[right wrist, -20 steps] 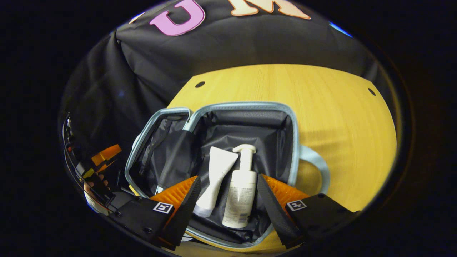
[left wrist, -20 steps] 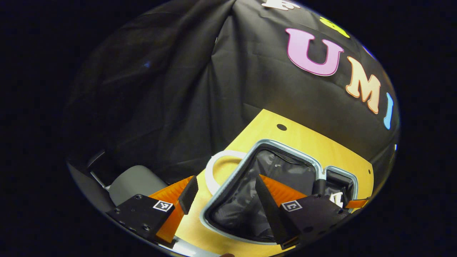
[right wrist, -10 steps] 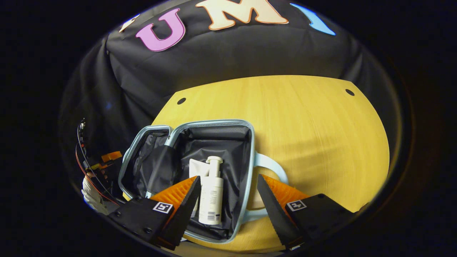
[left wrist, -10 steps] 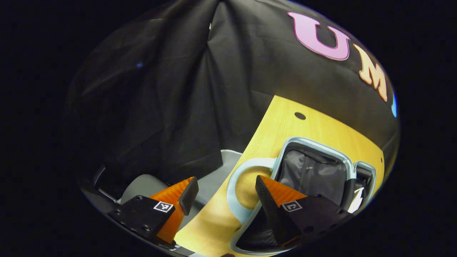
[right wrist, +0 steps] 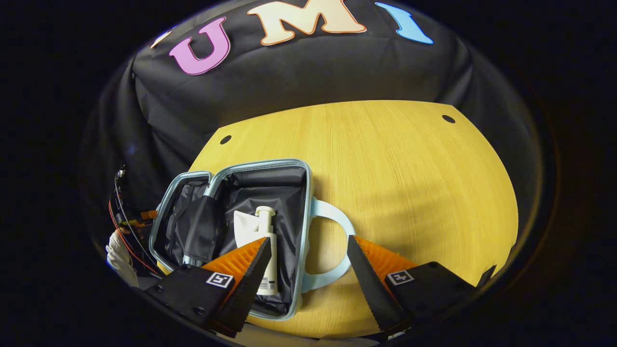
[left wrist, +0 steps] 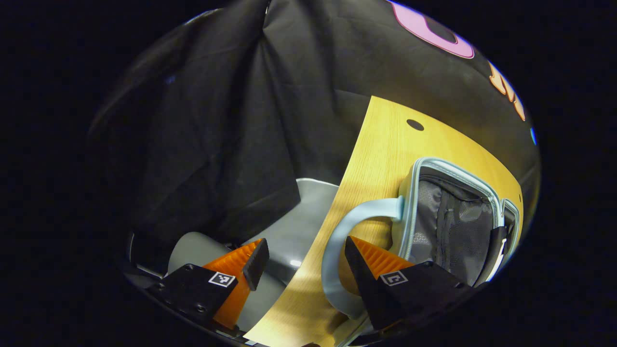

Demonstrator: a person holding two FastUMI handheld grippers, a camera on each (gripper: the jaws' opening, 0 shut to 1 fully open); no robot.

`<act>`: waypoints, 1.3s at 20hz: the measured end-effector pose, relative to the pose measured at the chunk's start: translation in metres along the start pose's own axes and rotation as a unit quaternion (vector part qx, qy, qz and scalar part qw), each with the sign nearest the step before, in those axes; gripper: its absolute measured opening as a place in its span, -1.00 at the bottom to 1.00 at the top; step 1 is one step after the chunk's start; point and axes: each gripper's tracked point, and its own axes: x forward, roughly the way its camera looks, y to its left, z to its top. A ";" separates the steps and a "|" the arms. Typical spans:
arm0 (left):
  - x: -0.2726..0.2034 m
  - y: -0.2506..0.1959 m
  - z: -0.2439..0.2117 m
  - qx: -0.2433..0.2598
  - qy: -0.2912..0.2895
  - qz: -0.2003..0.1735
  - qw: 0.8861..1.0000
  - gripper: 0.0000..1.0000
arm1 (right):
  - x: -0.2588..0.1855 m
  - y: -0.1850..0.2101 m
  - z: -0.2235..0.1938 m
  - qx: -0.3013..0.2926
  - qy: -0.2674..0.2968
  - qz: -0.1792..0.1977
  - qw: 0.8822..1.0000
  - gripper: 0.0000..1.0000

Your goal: First open the suitcase, pack the skin care products into it, and then close the suitcase.

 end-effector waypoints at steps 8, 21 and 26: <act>0.009 -0.029 -0.010 -0.007 0.034 -0.042 0.999 -0.76 | -0.014 -0.020 -0.008 0.010 -0.005 -0.018 1.000 0.99; -0.148 -0.080 0.072 -0.080 -0.100 -0.139 0.982 -1.00 | -0.026 -0.036 0.008 -0.014 -0.032 0.045 0.998 0.99; -0.198 -0.129 0.086 -0.055 -0.131 -0.153 0.978 -1.00 | -0.034 -0.054 0.013 -0.021 -0.036 0.065 0.997 0.99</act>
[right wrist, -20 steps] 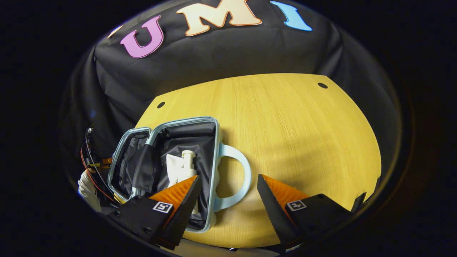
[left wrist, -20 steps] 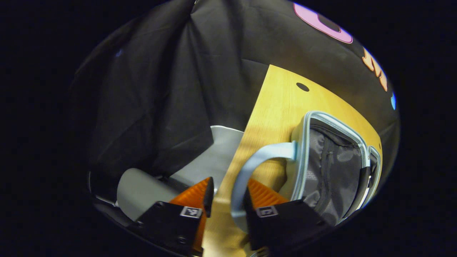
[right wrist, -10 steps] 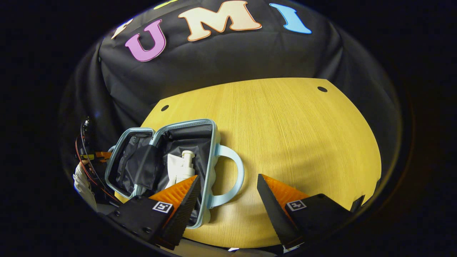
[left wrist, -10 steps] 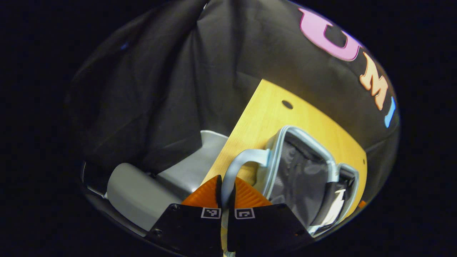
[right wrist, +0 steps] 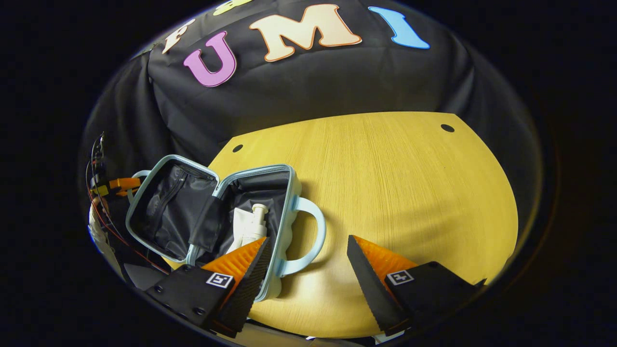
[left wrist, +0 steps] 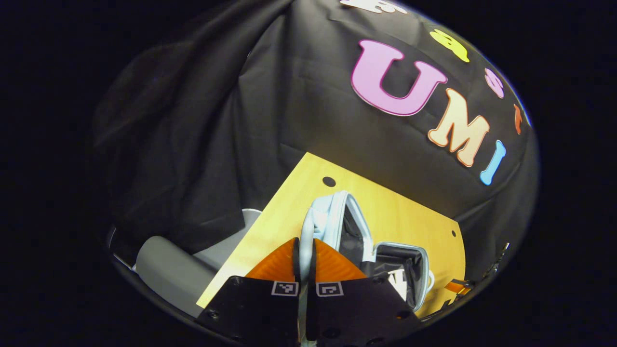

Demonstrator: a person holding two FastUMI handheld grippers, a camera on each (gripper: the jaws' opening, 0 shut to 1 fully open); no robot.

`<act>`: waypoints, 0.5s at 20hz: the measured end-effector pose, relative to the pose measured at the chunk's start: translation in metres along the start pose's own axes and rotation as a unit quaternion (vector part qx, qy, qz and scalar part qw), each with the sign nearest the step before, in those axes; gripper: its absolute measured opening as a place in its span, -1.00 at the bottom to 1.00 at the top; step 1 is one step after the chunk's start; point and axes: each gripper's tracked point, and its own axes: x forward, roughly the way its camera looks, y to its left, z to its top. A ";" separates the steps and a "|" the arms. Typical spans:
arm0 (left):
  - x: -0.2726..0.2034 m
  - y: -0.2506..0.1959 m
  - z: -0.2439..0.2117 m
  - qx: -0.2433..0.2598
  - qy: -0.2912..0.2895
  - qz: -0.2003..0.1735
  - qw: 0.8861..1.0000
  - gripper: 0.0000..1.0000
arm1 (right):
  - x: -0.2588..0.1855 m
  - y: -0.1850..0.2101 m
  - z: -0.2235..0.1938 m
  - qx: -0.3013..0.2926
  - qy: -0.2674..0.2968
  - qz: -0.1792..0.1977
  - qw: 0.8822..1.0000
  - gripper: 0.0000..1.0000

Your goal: First open the suitcase, pack the skin care products into it, and then close the suitcase.

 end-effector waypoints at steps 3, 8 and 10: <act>-0.012 -0.042 0.009 0.026 -0.014 -0.016 0.999 -1.00 | -0.006 -0.019 0.002 0.008 -0.004 0.002 1.000 0.99; -0.025 -0.123 0.018 0.065 -0.026 -0.074 0.995 -1.00 | -0.017 -0.045 0.008 0.028 -0.019 0.002 0.999 0.99; -0.024 -0.149 0.013 0.075 -0.022 -0.092 0.993 -1.00 | -0.023 -0.054 0.012 0.034 -0.026 0.002 0.999 0.99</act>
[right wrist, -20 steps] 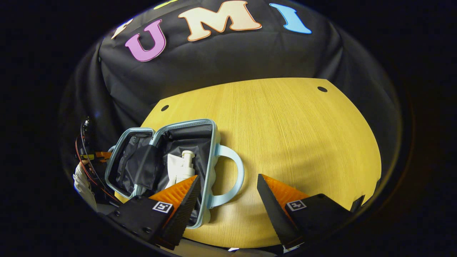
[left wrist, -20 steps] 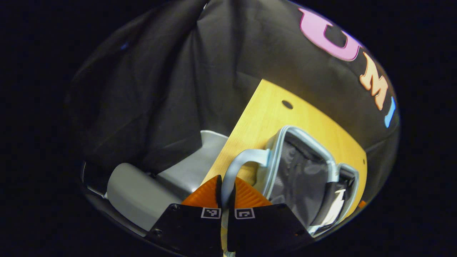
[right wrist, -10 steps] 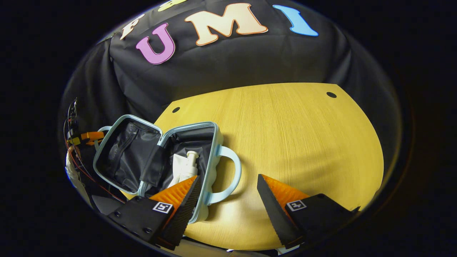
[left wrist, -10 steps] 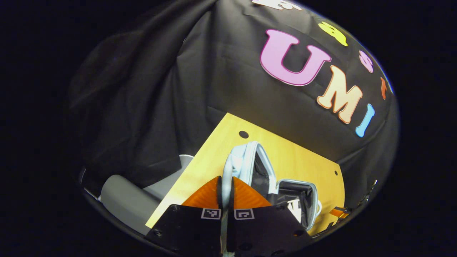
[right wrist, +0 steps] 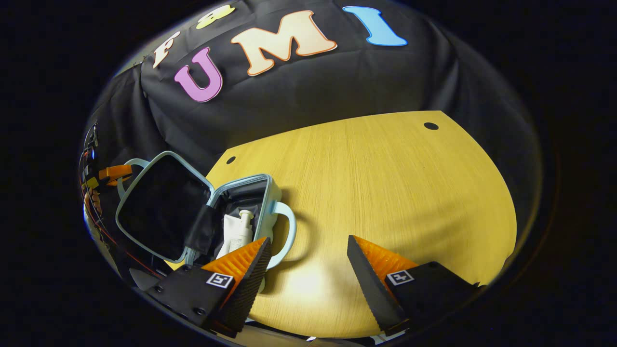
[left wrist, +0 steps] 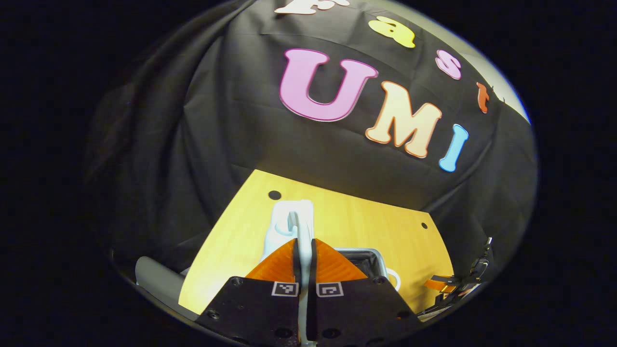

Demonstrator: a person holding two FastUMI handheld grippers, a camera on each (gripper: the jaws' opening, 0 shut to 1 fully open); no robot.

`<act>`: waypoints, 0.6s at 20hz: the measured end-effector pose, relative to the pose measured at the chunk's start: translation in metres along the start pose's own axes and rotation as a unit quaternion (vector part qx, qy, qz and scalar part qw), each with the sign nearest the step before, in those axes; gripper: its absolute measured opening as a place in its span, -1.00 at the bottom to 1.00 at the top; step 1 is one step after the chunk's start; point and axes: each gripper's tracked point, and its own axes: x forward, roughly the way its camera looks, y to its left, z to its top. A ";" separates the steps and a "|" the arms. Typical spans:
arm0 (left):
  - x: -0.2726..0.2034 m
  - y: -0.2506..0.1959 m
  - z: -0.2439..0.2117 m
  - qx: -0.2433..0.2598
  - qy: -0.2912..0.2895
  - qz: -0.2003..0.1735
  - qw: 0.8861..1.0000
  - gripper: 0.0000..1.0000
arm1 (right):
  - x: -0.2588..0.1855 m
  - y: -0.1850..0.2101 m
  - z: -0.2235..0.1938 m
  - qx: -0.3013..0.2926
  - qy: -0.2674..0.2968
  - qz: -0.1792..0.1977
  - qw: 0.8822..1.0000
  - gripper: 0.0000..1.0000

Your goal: First open the suitcase, pack the skin care products into it, and then close the suitcase.

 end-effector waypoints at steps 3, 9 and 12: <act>0.007 -0.031 0.003 -0.005 0.000 -0.028 1.000 -1.00 | -0.008 -0.012 0.004 0.007 -0.008 -0.005 1.000 0.99; 0.017 -0.108 -0.012 -0.004 0.017 -0.109 0.994 -1.00 | -0.022 -0.032 0.006 0.025 -0.018 -0.014 0.999 0.99; 0.026 -0.144 -0.026 -0.004 0.031 -0.142 0.989 -1.00 | -0.029 -0.040 0.007 0.030 -0.024 -0.018 0.999 0.99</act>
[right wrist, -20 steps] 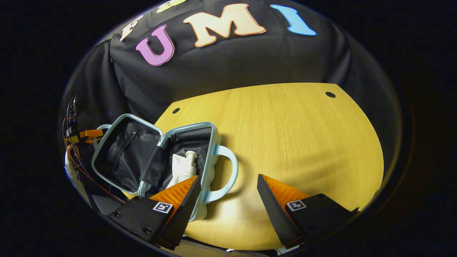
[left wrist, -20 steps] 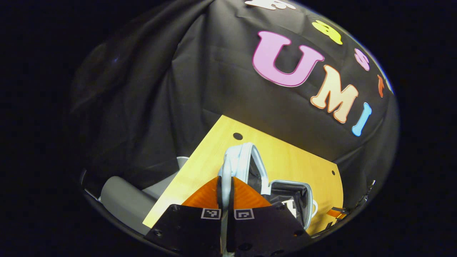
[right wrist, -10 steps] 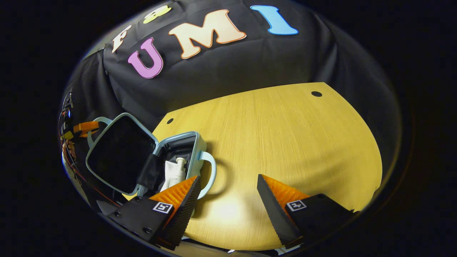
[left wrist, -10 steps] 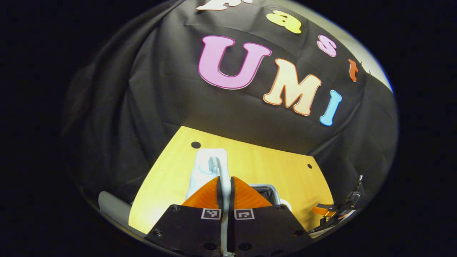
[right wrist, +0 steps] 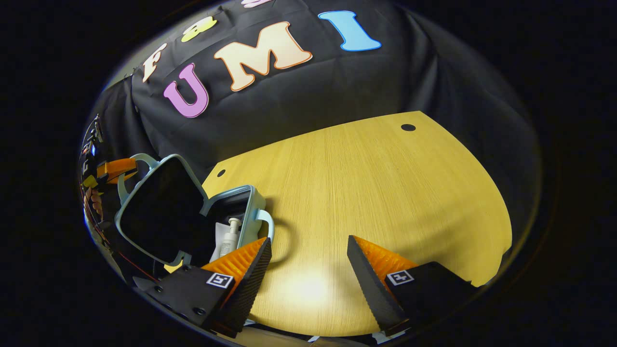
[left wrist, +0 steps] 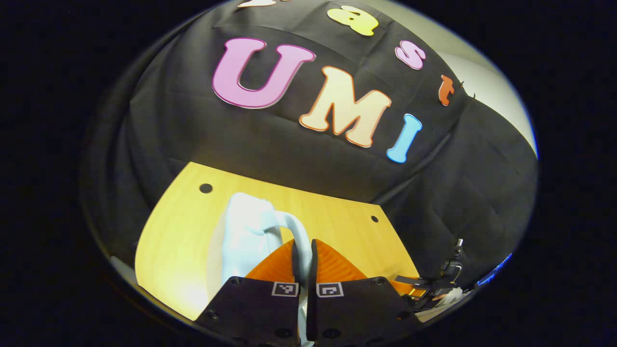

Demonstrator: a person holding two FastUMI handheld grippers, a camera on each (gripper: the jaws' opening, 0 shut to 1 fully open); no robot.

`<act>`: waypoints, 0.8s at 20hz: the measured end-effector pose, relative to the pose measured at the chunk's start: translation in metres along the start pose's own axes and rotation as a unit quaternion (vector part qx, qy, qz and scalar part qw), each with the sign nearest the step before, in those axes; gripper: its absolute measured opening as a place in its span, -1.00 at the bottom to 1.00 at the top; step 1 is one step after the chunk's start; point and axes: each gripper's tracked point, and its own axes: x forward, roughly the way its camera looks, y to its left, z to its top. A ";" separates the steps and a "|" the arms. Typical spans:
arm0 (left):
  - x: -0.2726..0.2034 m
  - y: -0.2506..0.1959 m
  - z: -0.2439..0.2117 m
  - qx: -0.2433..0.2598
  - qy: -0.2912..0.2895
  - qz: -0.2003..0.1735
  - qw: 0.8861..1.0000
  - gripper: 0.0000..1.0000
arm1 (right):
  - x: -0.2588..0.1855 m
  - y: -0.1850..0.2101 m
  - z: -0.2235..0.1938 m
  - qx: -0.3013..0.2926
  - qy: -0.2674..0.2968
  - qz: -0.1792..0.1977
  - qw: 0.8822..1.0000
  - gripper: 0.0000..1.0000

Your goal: First open the suitcase, pack the skin care products into it, and then close the suitcase.

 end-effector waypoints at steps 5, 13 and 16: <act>0.035 -0.043 -0.035 0.018 0.032 -0.029 0.999 -1.00 | -0.010 -0.022 0.005 0.010 -0.008 -0.012 1.000 0.94; 0.101 -0.085 -0.120 0.043 0.112 -0.032 0.992 -1.00 | -0.026 -0.057 0.003 0.023 -0.007 -0.035 0.999 0.99; 0.125 -0.092 -0.158 0.044 0.147 -0.022 0.988 -1.00 | -0.033 -0.070 0.001 0.026 -0.004 -0.045 0.999 0.98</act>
